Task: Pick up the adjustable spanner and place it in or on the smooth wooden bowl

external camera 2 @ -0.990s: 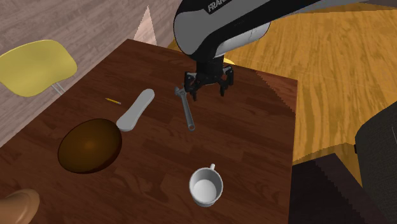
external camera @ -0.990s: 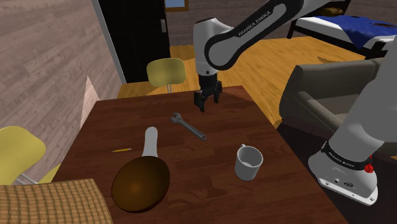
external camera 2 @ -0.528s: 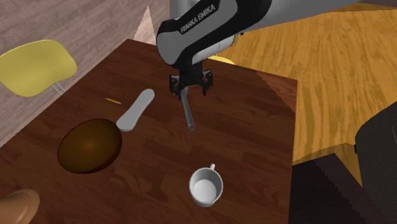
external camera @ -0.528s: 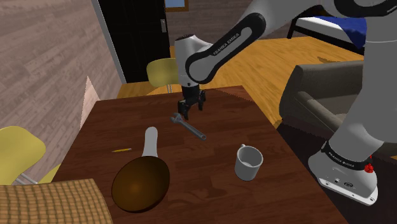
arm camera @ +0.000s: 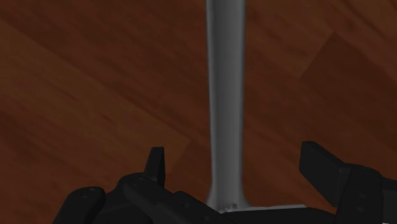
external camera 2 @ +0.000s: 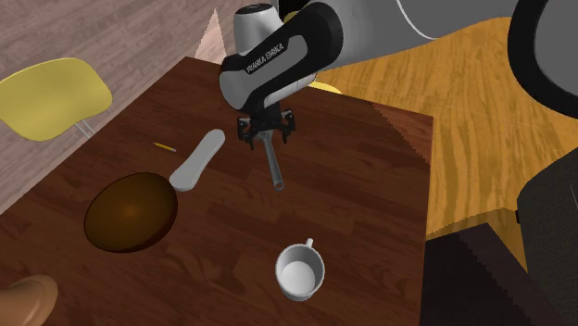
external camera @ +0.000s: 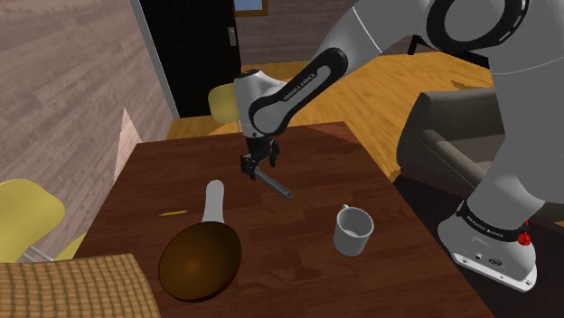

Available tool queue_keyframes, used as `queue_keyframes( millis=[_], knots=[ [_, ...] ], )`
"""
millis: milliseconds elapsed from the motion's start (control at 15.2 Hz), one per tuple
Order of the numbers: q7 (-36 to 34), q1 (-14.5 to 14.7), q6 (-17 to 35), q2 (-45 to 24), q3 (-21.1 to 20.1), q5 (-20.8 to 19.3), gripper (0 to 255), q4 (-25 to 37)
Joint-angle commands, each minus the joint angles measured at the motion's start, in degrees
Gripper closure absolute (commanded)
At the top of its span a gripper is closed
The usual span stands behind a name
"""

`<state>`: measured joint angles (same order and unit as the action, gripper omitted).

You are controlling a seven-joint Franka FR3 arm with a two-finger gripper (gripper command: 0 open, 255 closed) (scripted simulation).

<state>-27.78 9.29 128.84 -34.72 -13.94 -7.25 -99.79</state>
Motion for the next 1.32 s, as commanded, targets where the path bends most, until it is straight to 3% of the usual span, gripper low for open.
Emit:
queue_keyframes(
  millis=[0, 660, 726, 1254],
  knots=[
    [-0.1, 0.1, 1.1, -0.9, 0.2, -0.2, 0, -0.2],
    [-0.3, 0.3, 2.6, -2.1, 0.4, -0.6, 0, -0.5],
    [-0.3, 0.3, 2.6, -2.1, 0.4, -0.6, 255, -0.5],
    [-0.3, 0.3, 2.6, -2.4, 0.5, -0.6, 255, -0.2]
  ],
)
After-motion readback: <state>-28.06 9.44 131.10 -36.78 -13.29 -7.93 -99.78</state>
